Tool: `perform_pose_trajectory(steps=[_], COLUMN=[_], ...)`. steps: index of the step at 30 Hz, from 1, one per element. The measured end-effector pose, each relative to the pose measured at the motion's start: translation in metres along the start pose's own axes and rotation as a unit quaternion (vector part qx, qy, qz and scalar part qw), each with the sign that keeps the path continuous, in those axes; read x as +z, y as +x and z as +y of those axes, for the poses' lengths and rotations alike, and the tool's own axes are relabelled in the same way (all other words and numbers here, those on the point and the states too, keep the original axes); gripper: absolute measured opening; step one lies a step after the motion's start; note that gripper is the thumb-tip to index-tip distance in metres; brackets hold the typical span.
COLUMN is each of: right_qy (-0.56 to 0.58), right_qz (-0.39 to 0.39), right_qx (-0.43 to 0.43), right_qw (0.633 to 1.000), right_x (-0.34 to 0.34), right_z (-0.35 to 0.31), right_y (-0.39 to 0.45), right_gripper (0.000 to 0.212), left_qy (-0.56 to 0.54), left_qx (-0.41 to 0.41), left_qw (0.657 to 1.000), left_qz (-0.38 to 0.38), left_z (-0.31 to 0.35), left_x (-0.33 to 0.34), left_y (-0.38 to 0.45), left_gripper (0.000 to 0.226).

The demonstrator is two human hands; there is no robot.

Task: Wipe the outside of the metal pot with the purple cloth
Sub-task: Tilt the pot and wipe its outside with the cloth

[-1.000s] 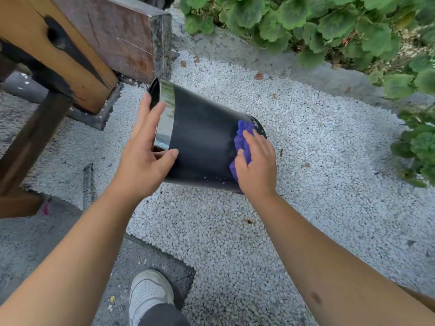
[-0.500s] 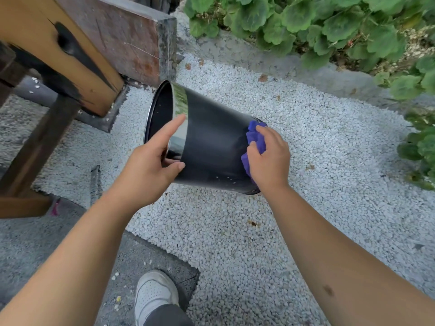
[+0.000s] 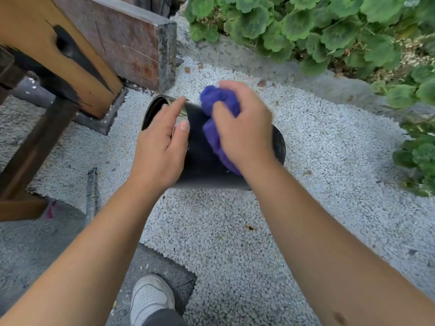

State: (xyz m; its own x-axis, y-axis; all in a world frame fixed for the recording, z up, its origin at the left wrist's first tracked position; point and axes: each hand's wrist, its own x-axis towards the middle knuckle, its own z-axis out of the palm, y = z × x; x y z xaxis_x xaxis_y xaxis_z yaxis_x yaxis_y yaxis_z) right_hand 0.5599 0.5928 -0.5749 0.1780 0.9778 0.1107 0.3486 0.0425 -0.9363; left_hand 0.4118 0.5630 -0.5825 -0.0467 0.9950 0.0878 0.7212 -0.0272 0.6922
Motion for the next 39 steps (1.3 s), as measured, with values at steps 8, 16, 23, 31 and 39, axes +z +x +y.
perform_pose_trajectory(steps=[8, 16, 23, 31, 39], right_qy=[-0.227, -0.234, -0.242, -0.124, -0.132], right_qz=[-0.078, -0.059, -0.013, 0.040, 0.017], right_qx=[-0.131, -0.066, -0.005, 0.072, -0.166], right_qw=[0.962, 0.968, 0.970, 0.989, 0.977], right_x=[0.023, 0.002, -0.024, -0.026, 0.043], right_z=[0.023, 0.060, 0.095, 0.069, 0.010], right_y=[-0.023, -0.012, -0.006, 0.000, -0.054], right_gripper=[0.045, 0.037, 0.038, 0.033, 0.037], left_qy=[-0.020, -0.040, -0.039, -0.043, -0.105], left_qx=[0.017, 0.012, 0.008, 0.082, 0.113], left_qw=[0.999, 0.999, 0.999, 0.992, 0.986], left_qz=[-0.026, 0.030, 0.022, 0.088, -0.060], left_z=[-0.018, -0.027, -0.027, -0.025, -0.038], left_x=[-0.006, -0.002, -0.003, -0.004, 0.000], left_y=[-0.014, -0.016, -0.015, -0.023, -0.014], left_gripper=[0.079, 0.060, 0.070, 0.046, 0.066])
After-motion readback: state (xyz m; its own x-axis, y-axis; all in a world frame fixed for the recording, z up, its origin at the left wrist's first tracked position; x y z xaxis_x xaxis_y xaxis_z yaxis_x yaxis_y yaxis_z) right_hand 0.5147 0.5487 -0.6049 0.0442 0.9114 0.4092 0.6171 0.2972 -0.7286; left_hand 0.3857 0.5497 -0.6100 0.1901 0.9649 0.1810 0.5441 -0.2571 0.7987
